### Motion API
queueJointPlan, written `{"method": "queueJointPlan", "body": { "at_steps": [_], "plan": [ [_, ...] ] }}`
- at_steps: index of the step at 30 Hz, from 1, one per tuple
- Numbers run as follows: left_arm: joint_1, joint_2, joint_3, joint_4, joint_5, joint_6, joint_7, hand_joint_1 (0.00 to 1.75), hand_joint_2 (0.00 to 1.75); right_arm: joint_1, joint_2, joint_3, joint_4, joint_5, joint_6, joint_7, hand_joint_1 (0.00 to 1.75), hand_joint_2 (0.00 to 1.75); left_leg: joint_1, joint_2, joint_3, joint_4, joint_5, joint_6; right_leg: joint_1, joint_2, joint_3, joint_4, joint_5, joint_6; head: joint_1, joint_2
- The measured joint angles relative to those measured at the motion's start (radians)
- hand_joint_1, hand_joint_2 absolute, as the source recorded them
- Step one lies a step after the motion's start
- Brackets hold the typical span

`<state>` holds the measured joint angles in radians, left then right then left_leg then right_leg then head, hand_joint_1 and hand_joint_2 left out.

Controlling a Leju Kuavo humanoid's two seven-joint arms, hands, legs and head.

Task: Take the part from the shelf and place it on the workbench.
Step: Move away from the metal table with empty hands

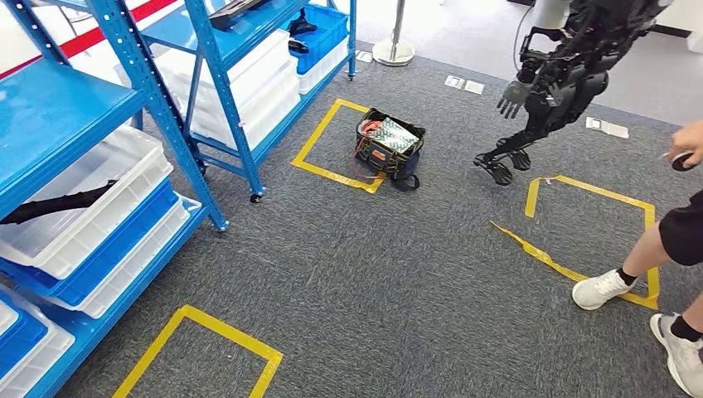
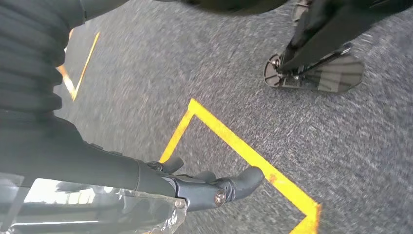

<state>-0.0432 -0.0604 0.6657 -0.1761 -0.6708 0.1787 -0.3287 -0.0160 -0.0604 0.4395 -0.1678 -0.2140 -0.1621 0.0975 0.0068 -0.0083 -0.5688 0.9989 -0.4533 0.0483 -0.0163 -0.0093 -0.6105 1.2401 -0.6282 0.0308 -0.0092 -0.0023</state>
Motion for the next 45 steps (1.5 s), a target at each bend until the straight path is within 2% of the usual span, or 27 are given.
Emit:
{"method": "queueJointPlan", "body": {
  "at_steps": [1, 2, 3, 5, 6, 8, 10, 12, 14, 16, 17, 18, 19, 21, 23, 26, 28, 30, 32, 33, 34, 36, 37, 39, 41, 43, 45],
  "plan": [
    [0.0, 0.0, 0.0, 0.0, 0.0, -0.001, 0.0, 0.0, 0.0, 0.001, 0.0, 0.0, 0.0, 0.0, 0.0, 0.0, 0.0, 1.75, -0.001, -0.016, -0.001, 0.0, 0.001, 0.001, 0.0, 0.005, -0.027, 0.049, -0.011, 0.002, 0.0, 0.0],
    [0.0, -0.001, 0.0, 0.0, 0.0, -0.002, 0.0, 0.0, 0.0, 0.002, 0.0, 0.0, 0.0, 0.0, -0.001, -0.001, 0.0, 1.75, -0.001, -0.032, 0.0, 0.001, 0.001, 0.001, 0.0, 0.007, -0.037, 0.059, -0.005, 0.01, 0.0, 0.0],
    [0.001, -0.001, 0.0, 0.0, 0.0, -0.003, 0.0, 0.0, 0.0, 0.002, -0.001, 0.0, 0.0, 0.001, -0.001, -0.001, 0.0, 1.75, 0.0, -0.048, 0.002, 0.001, 0.001, 0.0, -0.001, 0.009, -0.024, 0.022, 0.02, 0.02, 0.0, 0.0],
    [0.003, -0.002, 0.0, 0.0, 0.0, -0.004, 0.0, 0.0, 0.0, 0.002, -0.002, 0.0, 0.0, 0.001, -0.002, -0.001, 0.0, 1.75, 0.002, -0.079, 0.004, 0.004, 0.0, -0.006, -0.007, 0.038, 0.038, -0.125, 0.089, 0.037, 0.001, 0.0],
    [0.003, -0.002, 0.0, 0.0, 0.0, -0.005, 0.0, 0.0, 0.0, 0.001, -0.003, 0.0, 0.0, 0.001, -0.002, -0.001, 0.0, 1.75, 0.001, -0.092, 0.004, 0.006, -0.001, -0.011, -0.009, 0.055, 0.063, -0.187, 0.114, 0.036, 0.002, 0.0],
    [0.003, -0.002, 0.0, 0.0, 0.0, -0.005, -0.001, 0.0, 0.0, -0.002, -0.003, 0.0, 0.0, 0.001, -0.002, -0.002, 0.0, 1.75, -0.002, -0.111, -0.002, 0.008, 0.0, -0.024, -0.007, 0.071, 0.082, -0.231, 0.131, 0.02, 0.003, 0.0],
    [0.006, -0.001, 0.0, 0.0, 0.0, -0.005, -0.001, 0.0, 0.0, -0.007, -0.001, 0.0, 0.0, 0.002, -0.002, -0.004, 0.0, 1.75, -0.001, -0.124, -0.008, 0.007, 0.003, -0.034, -0.007, 0.052, 0.085, -0.234, 0.135, 0.002, 0.002, 0.0],
    [0.009, -0.001, 0.0, 0.0, 0.001, -0.005, -0.001, 0.0, 0.0, -0.007, -0.001, 0.0, 0.0, 0.003, -0.002, -0.004, 0.0, 1.75, -0.001, -0.081, -0.024, 0.04, -0.021, -0.042, -0.01, 0.029, 0.085, -0.237, 0.139, -0.015, -0.003, 0.0],
    [0.007, -0.002, 0.0, 0.0, 0.001, -0.004, -0.001, 0.0, 0.0, -0.003, -0.002, 0.0, 0.0, 0.004, -0.002, -0.004, 0.0, 1.75, -0.001, -0.016, -0.078, 0.153, -0.088, -0.048, -0.007, 0.003, 0.083, -0.238, 0.139, -0.027, -0.01, 0.0],
    [0.006, -0.003, 0.0, 0.0, 0.002, -0.004, -0.001, 0.0, 0.0, 0.0, -0.003, 0.0, 0.0, 0.004, -0.002, -0.004, 0.0, 1.75, 0.001, 0.002, -0.14, 0.283, -0.144, -0.053, -0.002, -0.026, 0.078, -0.237, 0.138, -0.031, -0.012, 0.0],
    [0.008, -0.003, 0.0, 0.0, 0.002, -0.003, -0.001, 0.0, 0.0, 0.001, -0.004, 0.0, 0.0, 0.005, -0.002, -0.004, 0.0, 1.75, 0.002, 0.004, -0.151, 0.306, -0.146, -0.053, -0.001, -0.04, 0.076, -0.237, 0.137, -0.032, -0.012, 0.0],
    [0.009, -0.003, 0.0, 0.0, 0.002, -0.003, -0.001, 0.0, 0.0, 0.0, -0.003, 0.0, 0.0, 0.005, -0.002, -0.004, 0.0, 1.75, 0.003, 0.007, -0.141, 0.289, -0.129, -0.053, 0.0, -0.052, 0.075, -0.237, 0.136, -0.032, -0.012, 0.0],
    [0.01, -0.002, 0.0, 0.0, 0.002, -0.002, -0.001, 0.0, 0.0, -0.001, -0.003, 0.0, 0.0, 0.005, -0.001, -0.004, 0.0, 1.75, 0.003, 0.015, -0.109, 0.236, -0.1, -0.051, 0.0, -0.064, 0.075, -0.237, 0.134, -0.032, -0.012, 0.0],
    [0.007, -0.002, 0.0, 0.0, 0.003, -0.001, -0.001, 0.0, 0.0, -0.002, -0.002, 0.0, 0.0, 0.005, 0.0, -0.004, 0.0, 1.75, 0.0, 0.064, -0.025, 0.094, -0.047, -0.043, 0.005, -0.086, 0.085, -0.236, 0.13, -0.029, -0.012, 0.0],
    [0.002, -0.002, 0.0, 0.0, 0.003, -0.001, -0.001, 0.0, 0.0, -0.004, -0.002, 0.0, 0.0, 0.005, 0.0, -0.004, 0.0, 1.75, -0.007, 0.095, 0.015, 0.022, -0.032, -0.032, 0.011, -0.106, 0.096, -0.236, 0.127, -0.019, -0.01, 0.0],
    [0.003, -0.002, 0.0, 0.0, 0.003, 0.0, -0.002, 0.0, 0.0, -0.009, -0.002, 0.0, 0.0, 0.005, 0.001, -0.004, 0.0, 1.75, -0.011, 0.063, 0.015, 0.01, -0.025, -0.013, 0.011, -0.13, 0.105, -0.238, 0.123, -0.001, -0.008, 0.0],
    [0.004, -0.003, 0.0, 0.0, 0.004, 0.002, -0.002, 0.0, 0.0, -0.01, -0.003, 0.0, 0.0, 0.005, 0.002, -0.004, 0.0, 1.75, -0.005, 0.038, 0.019, -0.003, -0.014, 0.001, 0.008, -0.082, 0.088, -0.195, 0.097, 0.003, -0.004, 0.0],
    [0.002, -0.003, 0.0, 0.0, 0.004, 0.003, -0.003, 0.0, 0.0, -0.007, -0.003, 0.0, 0.0, 0.005, 0.002, -0.004, 0.0, 1.75, -0.003, 0.012, 0.018, -0.007, -0.007, 0.009, 0.003, -0.015, 0.032, -0.078, 0.043, -0.001, 0.002, 0.0],
    [0.003, -0.004, 0.0, 0.0, 0.004, 0.003, -0.003, 0.0, 0.0, -0.006, -0.004, 0.0, 0.0, 0.004, 0.002, -0.003, 0.0, 1.75, -0.004, -0.019, 0.014, -0.006, -0.005, 0.011, 0.001, 0.004, -0.025, 0.032, 0.008, 0.001, 0.004, 0.0],
    [0.004, -0.004, 0.0, 0.0, 0.004, 0.002, -0.003, 0.0, 0.0, -0.005, -0.004, 0.0, 0.0, 0.004, 0.002, -0.002, 0.0, 1.75, -0.004, -0.034, 0.014, -0.006, -0.004, 0.01, 0.001, 0.006, -0.032, 0.039, 0.014, 0.008, 0.004, 0.0],
    [0.006, -0.004, 0.0, 0.0, 0.004, 0.002, -0.003, 0.0, 0.0, -0.003, -0.005, 0.0, 0.0, 0.003, 0.002, -0.002, 0.0, 1.75, -0.003, -0.051, 0.015, -0.005, -0.004, 0.009, -0.001, 0.008, -0.02, 0.007, 0.035, 0.018, 0.004, 0.0],
    [0.007, -0.005, 0.0, 0.0, 0.004, 0.001, -0.003, 0.0, 0.0, -0.001, -0.006, 0.0, 0.0, 0.003, 0.002, -0.002, 0.0, 1.75, -0.001, -0.079, 0.016, -0.002, -0.005, 0.002, -0.007, 0.037, 0.042, -0.135, 0.1, 0.036, 0.005, 0.0],
    [0.007, -0.004, 0.0, 0.0, 0.003, 0.0, -0.003, 0.0, 0.0, -0.001, -0.006, 0.0, 0.001, 0.002, 0.002, -0.002, 0.0, 1.75, -0.002, -0.091, 0.015, 0.001, -0.006, -0.003, -0.008, 0.054, 0.067, -0.194, 0.122, 0.037, 0.006, 0.0],
    [0.007, -0.004, 0.0, 0.0, 0.002, -0.002, -0.004, 0.0, 0.0, -0.003, -0.006, 0.0, 0.001, 0.0, 0.002, -0.002, 0.0, 1.75, -0.003, -0.109, 0.009, 0.004, -0.006, -0.016, -0.005, 0.071, 0.087, -0.237, 0.136, 0.023, 0.007, 0.0],
    [0.009, -0.002, 0.0, 0.0, 0.0, -0.004, -0.004, 0.0, 0.0, -0.006, -0.005, 0.0, 0.001, -0.002, 0.002, -0.003, 0.0, 1.75, -0.002, -0.125, 0.003, 0.003, -0.003, -0.027, -0.005, 0.051, 0.089, -0.238, 0.14, 0.005, 0.008, 0.0],
    [0.01, -0.002, 0.0, 0.0, -0.001, -0.006, -0.004, 0.0, 0.0, -0.006, -0.004, 0.0, 0.001, -0.003, 0.002, -0.002, 0.0, 1.75, -0.001, -0.093, -0.014, 0.035, -0.025, -0.036, -0.009, 0.027, 0.089, -0.241, 0.143, -0.012, 0.004, 0.0],
    [0.007, -0.002, 0.0, 0.0, -0.002, -0.007, -0.004, 0.0, 0.0, -0.002, -0.004, 0.0, 0.001, -0.004, 0.002, -0.002, 0.0, 1.75, -0.002, -0.028, -0.069, 0.144, -0.089, -0.043, -0.007, 0.0, 0.087, -0.243, 0.142, -0.026, -0.002, 0.0]
  ]
}}
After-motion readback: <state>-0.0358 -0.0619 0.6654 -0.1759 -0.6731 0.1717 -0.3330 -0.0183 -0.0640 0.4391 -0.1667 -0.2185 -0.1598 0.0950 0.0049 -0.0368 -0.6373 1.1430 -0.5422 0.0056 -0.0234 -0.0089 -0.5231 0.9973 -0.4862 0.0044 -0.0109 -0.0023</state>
